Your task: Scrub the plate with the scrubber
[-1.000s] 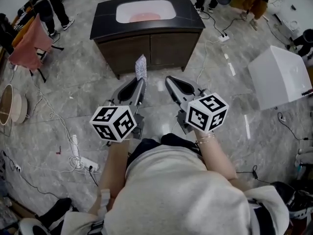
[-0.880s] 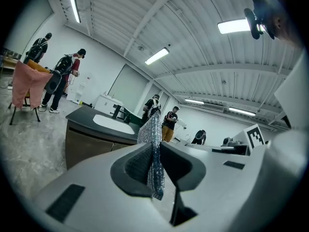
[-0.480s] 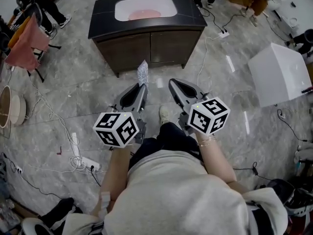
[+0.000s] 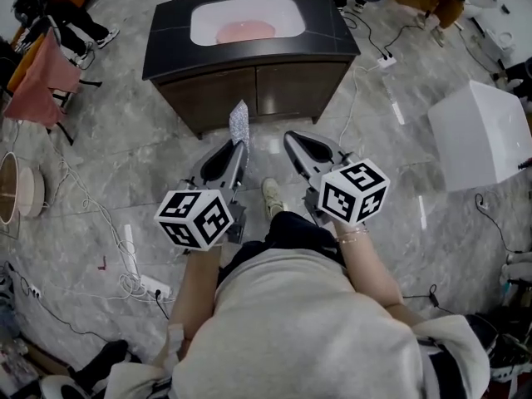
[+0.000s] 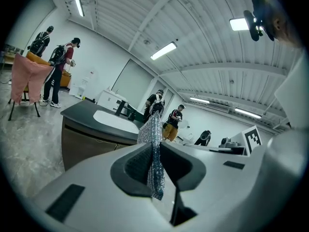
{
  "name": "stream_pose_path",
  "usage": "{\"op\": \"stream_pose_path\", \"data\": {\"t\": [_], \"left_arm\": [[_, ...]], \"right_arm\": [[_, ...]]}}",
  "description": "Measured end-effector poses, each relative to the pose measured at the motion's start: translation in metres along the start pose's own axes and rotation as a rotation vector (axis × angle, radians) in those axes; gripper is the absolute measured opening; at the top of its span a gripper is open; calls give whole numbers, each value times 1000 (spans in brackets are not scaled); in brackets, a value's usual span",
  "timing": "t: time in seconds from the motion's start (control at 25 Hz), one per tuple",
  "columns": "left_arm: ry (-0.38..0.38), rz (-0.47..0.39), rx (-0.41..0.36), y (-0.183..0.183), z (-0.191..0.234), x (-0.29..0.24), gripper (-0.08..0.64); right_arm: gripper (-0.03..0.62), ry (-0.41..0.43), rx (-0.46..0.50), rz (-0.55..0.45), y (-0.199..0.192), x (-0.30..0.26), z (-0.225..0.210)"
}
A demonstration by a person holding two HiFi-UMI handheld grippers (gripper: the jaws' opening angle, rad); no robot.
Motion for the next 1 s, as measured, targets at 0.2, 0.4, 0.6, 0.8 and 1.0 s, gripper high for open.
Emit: {"op": "stream_pose_path", "data": {"t": [0.2,0.4,0.6,0.8,1.0], "left_arm": [[31,-22,6,27,25,-52,69],[60,-42,-1,58,51,-109,69],[70,-56,7,73,60,-154,69],[76,-23,29,69,65,-179,69],[58,3,14,72,70,-197,69]], "right_arm": [[8,38,25,23,32,-46,-40],[6,80,35,30,64,-89,-79],[8,103,34,36,90,-118,-115],[8,94,19,62,96,-131,-141],[8,86,-21,56,100,-143,-161]]}}
Point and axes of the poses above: the fingertips, and each gripper's own axes: x backward along the fingers, z to its left, y out of its top, the point moved 3 cm from there along x, backward along the fingers, and after that the axes turned 1 degree about -x, right-handed, at the moved point
